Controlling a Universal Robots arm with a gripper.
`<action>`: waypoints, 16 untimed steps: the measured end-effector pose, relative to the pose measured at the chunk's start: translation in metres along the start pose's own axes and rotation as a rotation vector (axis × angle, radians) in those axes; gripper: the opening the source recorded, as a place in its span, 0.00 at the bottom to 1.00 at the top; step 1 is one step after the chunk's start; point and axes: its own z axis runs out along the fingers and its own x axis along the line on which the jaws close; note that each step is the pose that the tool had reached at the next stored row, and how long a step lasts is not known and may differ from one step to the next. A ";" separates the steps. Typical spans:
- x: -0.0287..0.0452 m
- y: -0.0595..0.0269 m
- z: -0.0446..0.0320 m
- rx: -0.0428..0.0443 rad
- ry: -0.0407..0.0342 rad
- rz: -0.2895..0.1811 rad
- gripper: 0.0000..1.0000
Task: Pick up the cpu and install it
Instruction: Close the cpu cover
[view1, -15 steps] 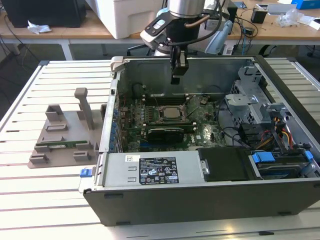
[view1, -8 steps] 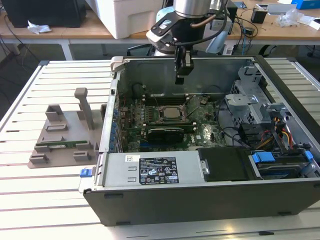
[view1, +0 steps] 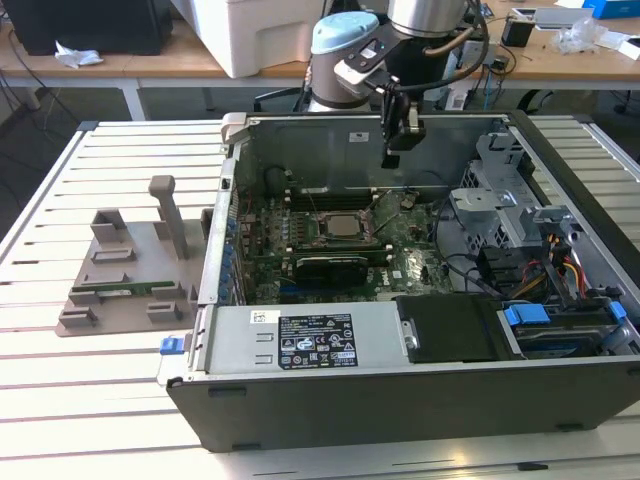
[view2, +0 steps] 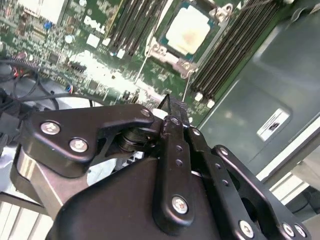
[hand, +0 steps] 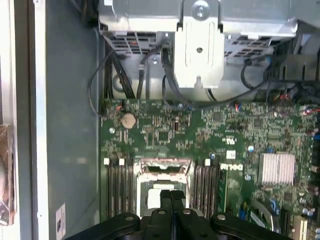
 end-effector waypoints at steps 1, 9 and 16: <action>0.0001 0.0054 -0.0001 0.0003 -0.0003 0.000 0.11; 0.0000 0.0241 0.0058 0.0026 -0.0015 0.000 0.11; 0.0000 0.0295 0.0236 0.0038 -0.0024 -0.016 0.11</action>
